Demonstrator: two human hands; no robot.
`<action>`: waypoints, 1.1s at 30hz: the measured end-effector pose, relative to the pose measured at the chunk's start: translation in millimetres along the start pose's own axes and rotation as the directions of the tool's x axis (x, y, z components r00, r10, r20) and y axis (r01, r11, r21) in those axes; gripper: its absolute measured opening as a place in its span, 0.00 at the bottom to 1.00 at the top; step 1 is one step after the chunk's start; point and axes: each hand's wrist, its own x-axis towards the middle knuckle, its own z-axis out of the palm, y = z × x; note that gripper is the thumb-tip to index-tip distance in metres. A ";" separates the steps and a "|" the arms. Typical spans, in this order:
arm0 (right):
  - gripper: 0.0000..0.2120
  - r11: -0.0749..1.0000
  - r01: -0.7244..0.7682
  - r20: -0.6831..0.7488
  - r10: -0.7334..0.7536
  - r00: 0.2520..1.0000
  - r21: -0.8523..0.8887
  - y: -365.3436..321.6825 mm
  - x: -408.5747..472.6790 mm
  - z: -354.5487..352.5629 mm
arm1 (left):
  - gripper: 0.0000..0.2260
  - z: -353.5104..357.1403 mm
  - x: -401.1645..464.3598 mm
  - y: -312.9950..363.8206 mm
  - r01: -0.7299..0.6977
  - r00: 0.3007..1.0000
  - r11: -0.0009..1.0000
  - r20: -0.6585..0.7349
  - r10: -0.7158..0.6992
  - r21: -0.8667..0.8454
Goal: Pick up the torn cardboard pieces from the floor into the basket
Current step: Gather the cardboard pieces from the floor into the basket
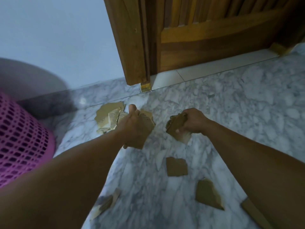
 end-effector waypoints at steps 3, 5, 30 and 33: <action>0.21 0.993 0.081 -0.026 -0.079 0.997 0.083 -38.4 -27.0 -11.3 | 0.39 -37.3 -14.0 -18.0 0.058 0.998 0.997 0.007 -0.058 -0.045; 0.19 0.985 0.127 -0.025 -0.125 0.992 0.120 -70.1 -46.7 -18.1 | 0.45 -68.6 -23.9 -31.1 0.086 0.996 0.996 0.003 -0.086 -0.017; 0.13 0.835 0.427 -0.039 -0.442 0.896 0.347 -490.3 -177.5 135.8 | 0.32 -313.1 -228.4 -302.4 0.570 0.583 0.656 -0.320 -0.747 -0.494; 0.14 0.859 0.465 -0.119 -0.449 0.885 0.215 -495.1 -169.5 150.6 | 0.33 -297.8 -230.1 -324.9 0.677 0.611 0.683 -0.309 -0.729 -0.274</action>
